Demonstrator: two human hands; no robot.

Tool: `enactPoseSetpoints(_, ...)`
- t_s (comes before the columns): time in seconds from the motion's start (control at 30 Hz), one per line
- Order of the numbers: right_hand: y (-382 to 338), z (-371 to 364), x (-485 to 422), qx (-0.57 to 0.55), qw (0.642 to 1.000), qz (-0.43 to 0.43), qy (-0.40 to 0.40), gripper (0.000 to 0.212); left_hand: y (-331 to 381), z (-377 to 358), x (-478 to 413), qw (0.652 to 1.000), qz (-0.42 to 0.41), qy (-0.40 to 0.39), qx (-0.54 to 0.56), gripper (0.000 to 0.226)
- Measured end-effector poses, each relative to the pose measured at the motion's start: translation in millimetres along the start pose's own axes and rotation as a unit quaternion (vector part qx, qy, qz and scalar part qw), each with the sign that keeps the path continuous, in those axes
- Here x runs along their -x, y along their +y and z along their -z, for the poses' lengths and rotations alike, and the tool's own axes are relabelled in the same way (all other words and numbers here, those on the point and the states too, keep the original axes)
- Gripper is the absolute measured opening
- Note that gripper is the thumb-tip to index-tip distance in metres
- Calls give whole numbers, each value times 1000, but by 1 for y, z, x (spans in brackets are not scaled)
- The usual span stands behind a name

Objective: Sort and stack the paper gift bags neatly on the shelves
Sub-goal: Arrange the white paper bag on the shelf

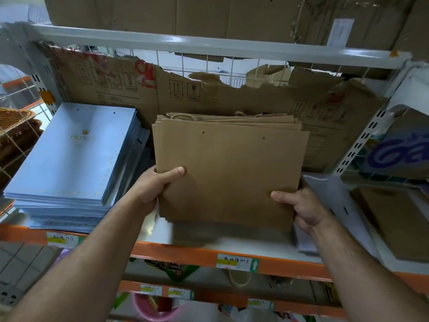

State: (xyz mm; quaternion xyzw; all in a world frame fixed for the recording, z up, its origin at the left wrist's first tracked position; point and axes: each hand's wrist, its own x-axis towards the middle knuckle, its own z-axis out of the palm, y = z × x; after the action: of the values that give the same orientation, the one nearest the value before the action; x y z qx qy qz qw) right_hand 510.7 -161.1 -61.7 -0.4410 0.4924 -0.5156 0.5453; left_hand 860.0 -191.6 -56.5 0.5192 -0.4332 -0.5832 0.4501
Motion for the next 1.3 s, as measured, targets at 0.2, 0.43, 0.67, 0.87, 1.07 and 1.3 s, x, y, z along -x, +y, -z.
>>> enactPoseSetpoints(0.2, -2, 1, 11, -40, 999, 21, -24, 98, -13, 1, 15, 984, -144, -99, 18, 88)
enactPoseSetpoints(0.43, -8, -1, 17, -49, 995, 74, -35, 89, -18, 8, 18, 983, -169, -76, 4, 110)
enactPoseSetpoints(0.67, 8, 10, 28, -5, 997, 25, -72, 67, -28, 16, 28, 977, -140, -144, -70, 99)
enactPoseSetpoints(0.87, 9, 12, 25, 17, 997, 22, -78, 70, -32, 17, 25, 977, -138, -139, -85, 92)
enactPoseSetpoints(1.07, 14, 3, 16, 67, 997, -22, -24, 88, -42, 13, 13, 990, -98, -85, -61, 101)
enactPoseSetpoints(1.3, 18, -5, -6, 62, 991, -79, 83, 29, -35, -10, 1, 998, 36, 55, -11, 63)
